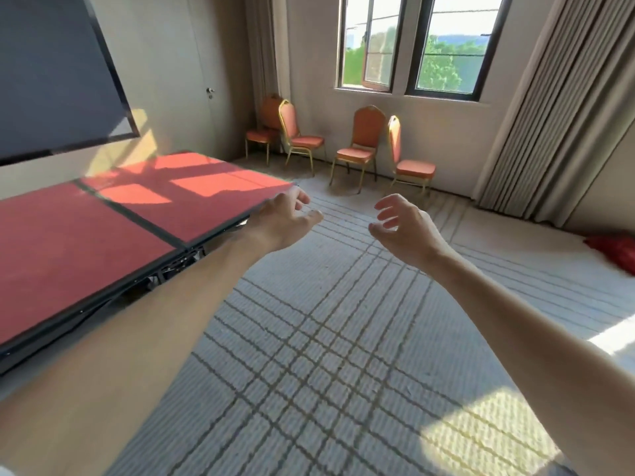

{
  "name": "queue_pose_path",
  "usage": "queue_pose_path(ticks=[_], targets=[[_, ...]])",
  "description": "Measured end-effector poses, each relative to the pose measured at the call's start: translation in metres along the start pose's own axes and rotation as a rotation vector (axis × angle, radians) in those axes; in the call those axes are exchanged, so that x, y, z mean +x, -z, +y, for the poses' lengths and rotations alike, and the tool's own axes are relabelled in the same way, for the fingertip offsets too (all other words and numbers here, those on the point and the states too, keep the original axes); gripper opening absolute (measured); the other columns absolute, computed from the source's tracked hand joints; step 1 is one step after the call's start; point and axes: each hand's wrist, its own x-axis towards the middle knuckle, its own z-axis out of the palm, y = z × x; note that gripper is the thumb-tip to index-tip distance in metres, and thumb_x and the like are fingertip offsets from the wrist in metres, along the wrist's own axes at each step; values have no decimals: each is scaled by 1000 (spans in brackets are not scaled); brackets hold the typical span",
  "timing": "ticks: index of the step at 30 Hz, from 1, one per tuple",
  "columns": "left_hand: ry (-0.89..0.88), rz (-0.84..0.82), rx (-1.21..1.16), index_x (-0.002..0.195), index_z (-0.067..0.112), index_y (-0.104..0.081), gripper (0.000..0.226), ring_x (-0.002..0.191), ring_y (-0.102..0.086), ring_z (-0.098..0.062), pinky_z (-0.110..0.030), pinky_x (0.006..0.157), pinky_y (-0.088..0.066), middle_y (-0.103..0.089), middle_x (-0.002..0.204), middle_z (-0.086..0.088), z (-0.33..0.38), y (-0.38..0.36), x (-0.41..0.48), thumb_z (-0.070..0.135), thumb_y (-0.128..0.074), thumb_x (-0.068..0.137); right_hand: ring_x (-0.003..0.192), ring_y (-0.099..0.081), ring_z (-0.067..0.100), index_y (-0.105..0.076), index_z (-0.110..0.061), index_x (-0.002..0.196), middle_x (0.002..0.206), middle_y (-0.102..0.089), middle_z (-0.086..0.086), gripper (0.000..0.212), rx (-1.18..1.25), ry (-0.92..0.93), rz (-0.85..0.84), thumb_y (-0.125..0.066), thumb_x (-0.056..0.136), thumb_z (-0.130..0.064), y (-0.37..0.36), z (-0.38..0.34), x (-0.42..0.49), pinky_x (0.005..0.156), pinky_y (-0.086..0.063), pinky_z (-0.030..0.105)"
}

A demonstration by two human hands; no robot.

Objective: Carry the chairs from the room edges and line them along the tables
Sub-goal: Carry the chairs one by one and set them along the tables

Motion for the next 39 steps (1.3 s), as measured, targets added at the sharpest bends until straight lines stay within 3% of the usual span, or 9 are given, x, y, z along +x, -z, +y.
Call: queue_pose_path(ticks=[10,16,22,32,39], targets=[[80,97,-23,125,27,-54,42,112,-54,-16,-34,86,-44,-58,123,5,-50,-3,243,49,-57,89,96,-63,10,-58,-27,120,107,-65,-8,33,23,37,-81,-67,88,-31,-57,60,246,86,-54,35],[44,106,-71,123,25,-55,40,112,-55,-17,-40,92,-49,-58,123,4,-85,-35,405,47,-59,89,96,-62,8,-57,-27,120,107,-64,-9,33,-6,42,-78,-67,88,-31,-93,120,389,87,-52,32],[29,64,-136,122,24,-55,38,116,-55,-17,-39,97,-47,-60,124,3,-102,-65,584,47,-58,91,98,-62,10,-57,-26,122,109,-64,-7,35,-120,10,-129,-65,88,-31,-109,182,547,91,-52,37],[25,-60,-161,123,28,-54,42,115,-57,-15,-42,97,-49,-60,123,5,-110,-120,816,50,-58,88,93,-64,8,-58,-29,117,104,-65,-9,31,-60,-116,-75,-67,88,-29,-127,295,750,88,-54,35],[-3,-87,-109,124,28,-55,42,114,-56,-13,-39,96,-49,-60,124,6,-108,-185,1013,50,-59,88,93,-63,10,-58,-26,118,105,-65,-7,31,-51,-147,-68,-67,88,-29,-141,411,918,89,-53,36]])
